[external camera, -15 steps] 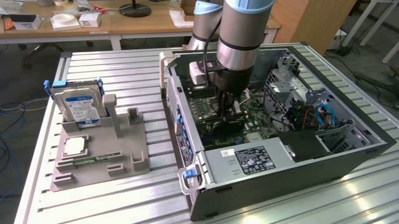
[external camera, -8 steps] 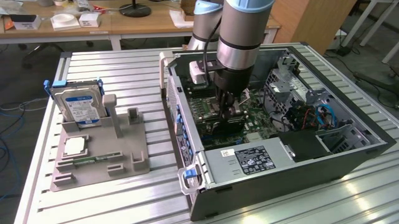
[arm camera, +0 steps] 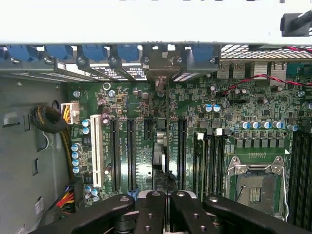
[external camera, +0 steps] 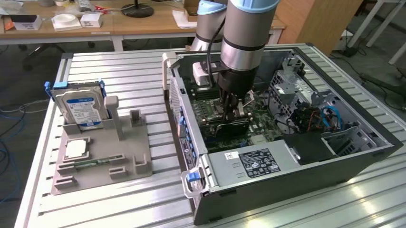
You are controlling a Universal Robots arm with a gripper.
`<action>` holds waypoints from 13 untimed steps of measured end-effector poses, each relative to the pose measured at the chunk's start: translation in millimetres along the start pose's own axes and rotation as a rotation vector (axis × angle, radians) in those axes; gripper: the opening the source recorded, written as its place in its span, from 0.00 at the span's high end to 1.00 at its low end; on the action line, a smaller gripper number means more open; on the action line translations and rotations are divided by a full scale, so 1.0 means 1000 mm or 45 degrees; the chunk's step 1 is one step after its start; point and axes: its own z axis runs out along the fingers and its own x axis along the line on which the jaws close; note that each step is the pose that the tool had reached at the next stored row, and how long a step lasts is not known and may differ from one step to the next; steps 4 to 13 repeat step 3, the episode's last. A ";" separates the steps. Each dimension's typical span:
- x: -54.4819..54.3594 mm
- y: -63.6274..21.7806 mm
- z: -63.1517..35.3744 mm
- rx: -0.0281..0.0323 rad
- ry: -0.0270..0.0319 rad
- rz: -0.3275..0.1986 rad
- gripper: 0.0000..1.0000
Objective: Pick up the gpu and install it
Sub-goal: 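Press down on the gpu until it lock into place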
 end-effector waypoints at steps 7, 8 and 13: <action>0.000 0.0000 0.0000 -0.0001 0.0001 0.000 0.90; 0.000 0.0000 0.0000 -0.0001 0.0001 0.000 0.90; 0.000 0.0000 0.0000 -0.0001 0.0001 0.000 0.90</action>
